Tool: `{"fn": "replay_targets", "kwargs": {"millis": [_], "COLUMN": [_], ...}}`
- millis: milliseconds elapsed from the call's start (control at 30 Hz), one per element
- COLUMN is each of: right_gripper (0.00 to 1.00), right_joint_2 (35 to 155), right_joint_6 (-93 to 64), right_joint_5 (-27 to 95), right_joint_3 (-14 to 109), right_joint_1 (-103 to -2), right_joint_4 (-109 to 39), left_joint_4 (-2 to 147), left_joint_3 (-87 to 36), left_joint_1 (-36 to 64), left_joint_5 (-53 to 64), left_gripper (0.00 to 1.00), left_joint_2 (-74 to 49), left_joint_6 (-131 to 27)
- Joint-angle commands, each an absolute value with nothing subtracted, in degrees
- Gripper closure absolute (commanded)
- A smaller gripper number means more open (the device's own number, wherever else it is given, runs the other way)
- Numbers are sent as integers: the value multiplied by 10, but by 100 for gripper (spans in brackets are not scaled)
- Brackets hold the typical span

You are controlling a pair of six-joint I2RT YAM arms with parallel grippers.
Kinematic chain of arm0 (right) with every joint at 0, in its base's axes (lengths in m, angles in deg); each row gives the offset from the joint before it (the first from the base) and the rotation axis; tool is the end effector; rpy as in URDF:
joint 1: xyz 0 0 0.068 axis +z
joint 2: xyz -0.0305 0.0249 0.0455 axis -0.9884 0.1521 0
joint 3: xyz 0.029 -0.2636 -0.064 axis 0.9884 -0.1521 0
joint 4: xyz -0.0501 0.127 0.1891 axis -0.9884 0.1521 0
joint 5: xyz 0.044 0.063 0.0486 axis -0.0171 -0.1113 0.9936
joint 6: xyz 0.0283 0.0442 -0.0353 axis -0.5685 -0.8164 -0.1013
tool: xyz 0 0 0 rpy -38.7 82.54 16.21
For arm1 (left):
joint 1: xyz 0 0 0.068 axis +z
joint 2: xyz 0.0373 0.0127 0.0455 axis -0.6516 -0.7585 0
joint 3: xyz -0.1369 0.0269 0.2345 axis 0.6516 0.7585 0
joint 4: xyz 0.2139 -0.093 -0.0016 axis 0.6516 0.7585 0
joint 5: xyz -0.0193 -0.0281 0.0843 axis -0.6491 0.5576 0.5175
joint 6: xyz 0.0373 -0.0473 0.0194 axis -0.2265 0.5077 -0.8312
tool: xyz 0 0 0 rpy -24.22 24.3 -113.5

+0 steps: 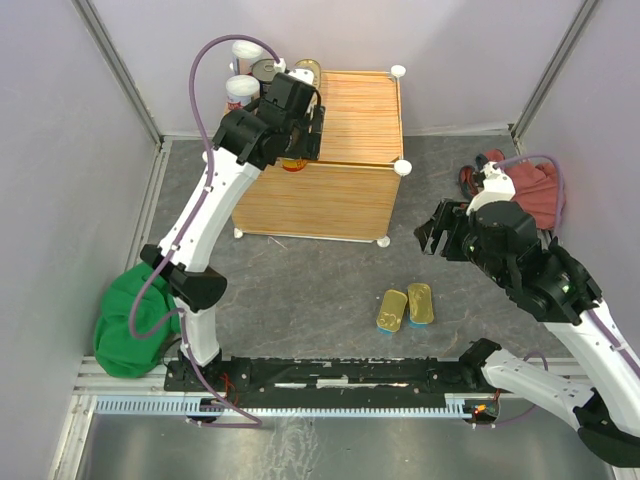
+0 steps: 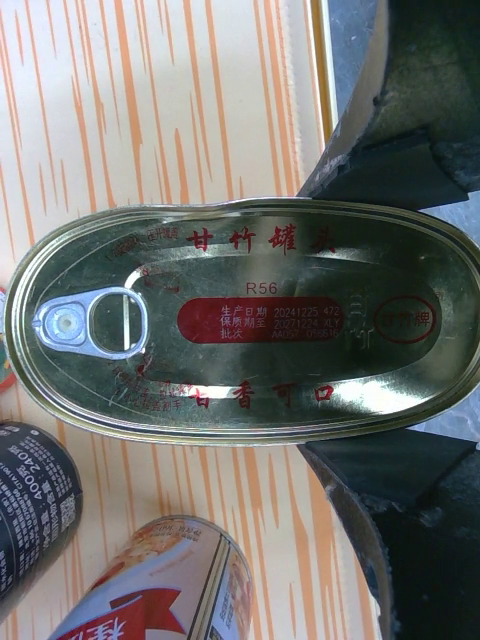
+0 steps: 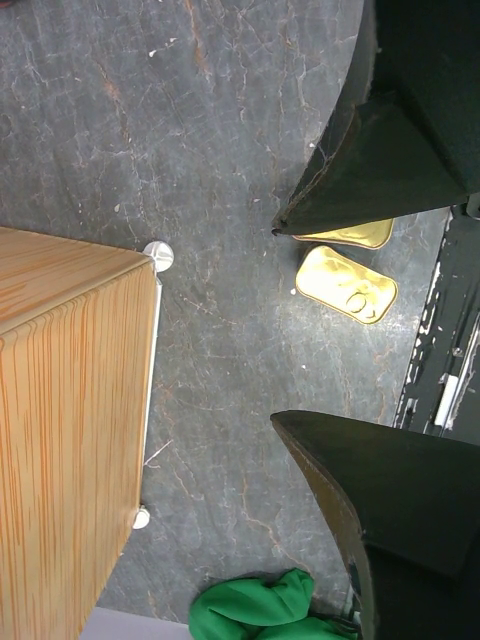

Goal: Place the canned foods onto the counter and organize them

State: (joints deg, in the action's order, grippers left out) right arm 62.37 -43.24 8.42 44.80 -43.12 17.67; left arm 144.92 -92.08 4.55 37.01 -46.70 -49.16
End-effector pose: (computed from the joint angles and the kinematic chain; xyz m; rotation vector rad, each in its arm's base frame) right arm 0.1029 0.0624 0.3975 0.1456 2.0775 0.4815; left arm 0.2982 -0.1937 0.4427 0.2079 2.2035 -0.0223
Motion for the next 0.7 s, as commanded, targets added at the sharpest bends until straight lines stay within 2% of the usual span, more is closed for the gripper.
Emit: {"fn": "replay_targets", "kwargs": {"millis": [0, 100, 267, 667], "right_gripper": [21, 21, 21, 21], "right_joint_2": [624, 623, 627, 629], "right_joint_6": [-432, -432, -430, -431], "right_joint_5": [86, 86, 89, 92], "right_joint_3": [454, 451, 453, 456], "right_joint_1": [-433, -433, -433, -434], "right_joint_4": [155, 154, 155, 155], "left_joint_4": [1416, 1419, 1415, 1410], "left_joint_3": [-956, -963, -972, -972], "left_joint_1": [54, 55, 57, 57], "left_joint_5": [373, 383, 389, 391], "left_gripper": [94, 91, 81, 42], "left_joint_2": [-465, -472, -478, -491], "left_joint_6": [-518, -513, -510, -506]}}
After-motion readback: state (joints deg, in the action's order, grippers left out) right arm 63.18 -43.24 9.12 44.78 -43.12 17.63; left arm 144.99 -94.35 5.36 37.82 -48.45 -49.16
